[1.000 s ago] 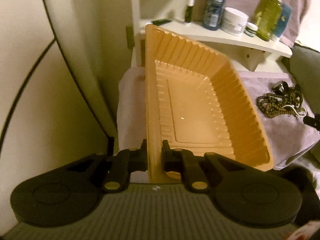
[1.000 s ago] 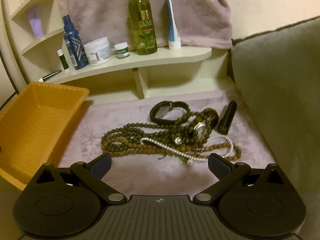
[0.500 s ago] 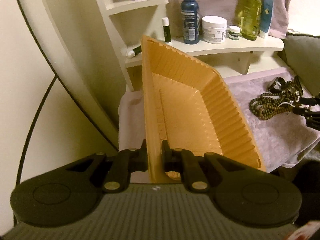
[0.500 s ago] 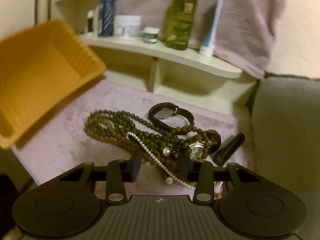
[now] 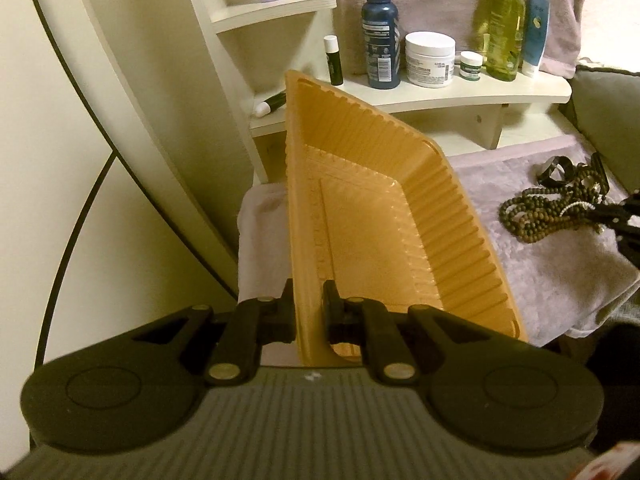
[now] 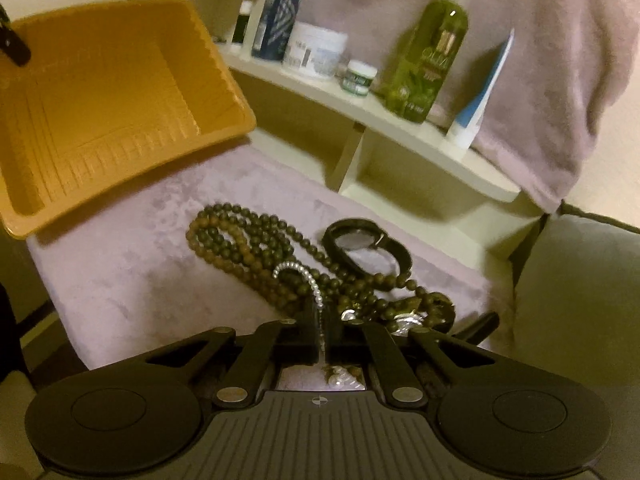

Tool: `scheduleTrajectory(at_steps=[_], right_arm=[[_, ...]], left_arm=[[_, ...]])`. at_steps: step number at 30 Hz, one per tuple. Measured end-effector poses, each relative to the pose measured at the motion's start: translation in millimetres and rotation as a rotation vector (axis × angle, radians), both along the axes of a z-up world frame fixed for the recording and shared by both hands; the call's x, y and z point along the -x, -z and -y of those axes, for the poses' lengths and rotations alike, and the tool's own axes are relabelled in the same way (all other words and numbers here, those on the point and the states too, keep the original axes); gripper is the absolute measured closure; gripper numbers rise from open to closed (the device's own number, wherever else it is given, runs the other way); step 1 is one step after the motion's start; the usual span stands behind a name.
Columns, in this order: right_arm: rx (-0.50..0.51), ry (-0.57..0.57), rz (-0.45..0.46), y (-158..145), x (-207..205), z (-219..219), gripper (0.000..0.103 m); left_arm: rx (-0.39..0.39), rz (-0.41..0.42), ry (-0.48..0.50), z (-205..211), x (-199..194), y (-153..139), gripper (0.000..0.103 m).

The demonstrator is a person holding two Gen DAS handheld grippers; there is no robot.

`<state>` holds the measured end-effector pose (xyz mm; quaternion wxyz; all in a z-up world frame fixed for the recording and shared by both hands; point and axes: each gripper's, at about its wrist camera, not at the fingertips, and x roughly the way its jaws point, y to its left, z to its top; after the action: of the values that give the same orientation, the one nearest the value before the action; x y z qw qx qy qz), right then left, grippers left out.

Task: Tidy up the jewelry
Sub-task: 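Grasp the white pearl necklace with the right gripper and lift it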

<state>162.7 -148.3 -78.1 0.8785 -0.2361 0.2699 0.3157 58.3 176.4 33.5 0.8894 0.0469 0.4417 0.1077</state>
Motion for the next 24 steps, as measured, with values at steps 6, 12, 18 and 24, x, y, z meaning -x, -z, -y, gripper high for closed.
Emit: scheduleTrajectory(at_steps=[6, 12, 18, 24], right_arm=[[-0.078, 0.051, 0.082, -34, 6, 17, 0.101], [-0.129, 0.085, 0.169, -70, 11, 33, 0.101], [-0.183, 0.089, 0.222, -100, 17, 40, 0.101], [-0.222, 0.063, 0.255, -120, 22, 36, 0.101]], left_arm=[[0.023, 0.012, -0.019, -3, 1, 0, 0.093], [0.035, 0.027, -0.033, -4, 2, 0, 0.093], [0.042, 0.038, -0.038, -5, 4, 1, 0.093], [0.048, 0.042, -0.037, -6, 4, 1, 0.093]])
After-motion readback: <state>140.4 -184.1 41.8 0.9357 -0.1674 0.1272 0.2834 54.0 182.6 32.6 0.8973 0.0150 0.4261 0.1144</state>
